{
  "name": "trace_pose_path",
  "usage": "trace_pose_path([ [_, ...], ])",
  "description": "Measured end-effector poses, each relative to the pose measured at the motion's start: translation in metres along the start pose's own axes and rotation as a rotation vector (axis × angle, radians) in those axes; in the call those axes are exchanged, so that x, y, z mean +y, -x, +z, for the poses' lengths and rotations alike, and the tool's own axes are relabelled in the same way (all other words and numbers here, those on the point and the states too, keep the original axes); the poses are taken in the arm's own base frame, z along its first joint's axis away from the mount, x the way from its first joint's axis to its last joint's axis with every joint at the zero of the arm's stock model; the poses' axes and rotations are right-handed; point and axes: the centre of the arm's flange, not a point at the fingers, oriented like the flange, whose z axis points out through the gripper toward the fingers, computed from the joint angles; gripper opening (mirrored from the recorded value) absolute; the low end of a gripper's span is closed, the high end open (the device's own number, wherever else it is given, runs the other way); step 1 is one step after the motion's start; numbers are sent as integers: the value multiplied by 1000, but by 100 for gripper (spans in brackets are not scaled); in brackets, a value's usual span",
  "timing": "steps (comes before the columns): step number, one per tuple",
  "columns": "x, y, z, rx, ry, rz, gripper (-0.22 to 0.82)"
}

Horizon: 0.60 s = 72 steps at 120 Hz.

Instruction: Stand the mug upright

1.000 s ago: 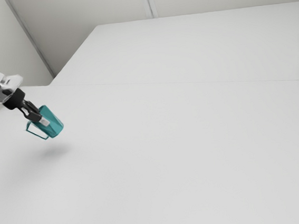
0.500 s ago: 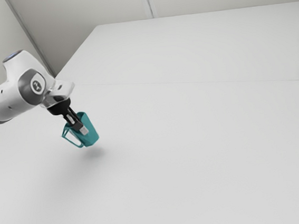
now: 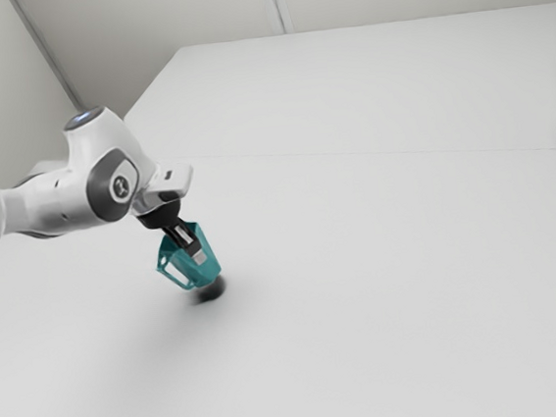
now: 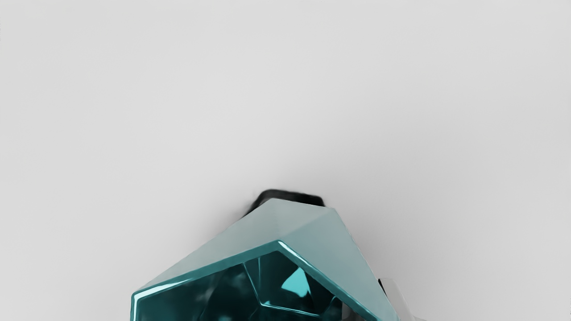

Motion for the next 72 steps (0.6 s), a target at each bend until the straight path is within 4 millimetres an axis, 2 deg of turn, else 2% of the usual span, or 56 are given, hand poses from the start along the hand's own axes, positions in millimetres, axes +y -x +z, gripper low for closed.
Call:
trace_pose_path([
  [21,13,-5,19,11,5,-46,-18],
  [42,23,-11,27,15,3,-75,-18],
  [60,24,-11,29,17,5,-106,14],
  [72,18,-7,19,23,-16,-134,31],
])
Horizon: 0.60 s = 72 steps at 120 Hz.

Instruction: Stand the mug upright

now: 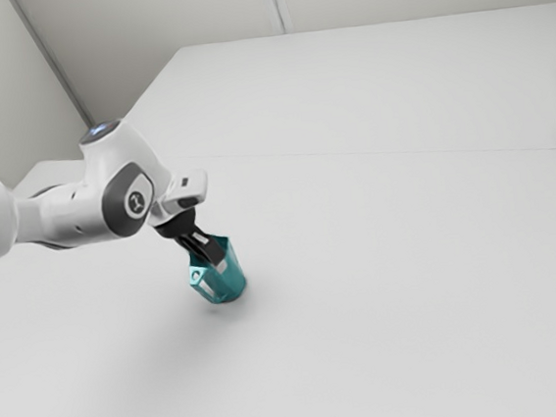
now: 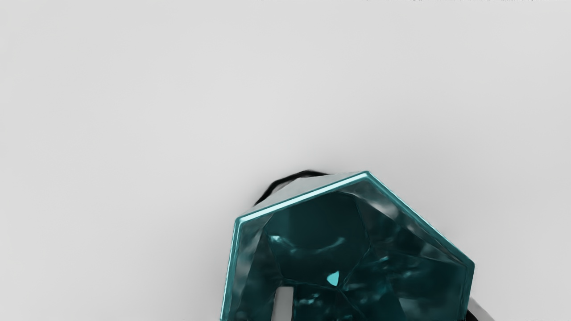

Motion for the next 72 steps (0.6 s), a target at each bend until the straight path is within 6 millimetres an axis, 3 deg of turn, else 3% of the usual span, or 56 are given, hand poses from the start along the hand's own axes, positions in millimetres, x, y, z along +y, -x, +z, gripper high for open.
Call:
trace_pose_path([
  [16,-15,-3,-40,25,-54,-41,45],
  [37,-35,-40,-144,96,-80,-61,54],
  [53,-39,-51,-227,108,-134,-91,57],
  [72,-22,-55,-272,75,-113,-119,59],
])
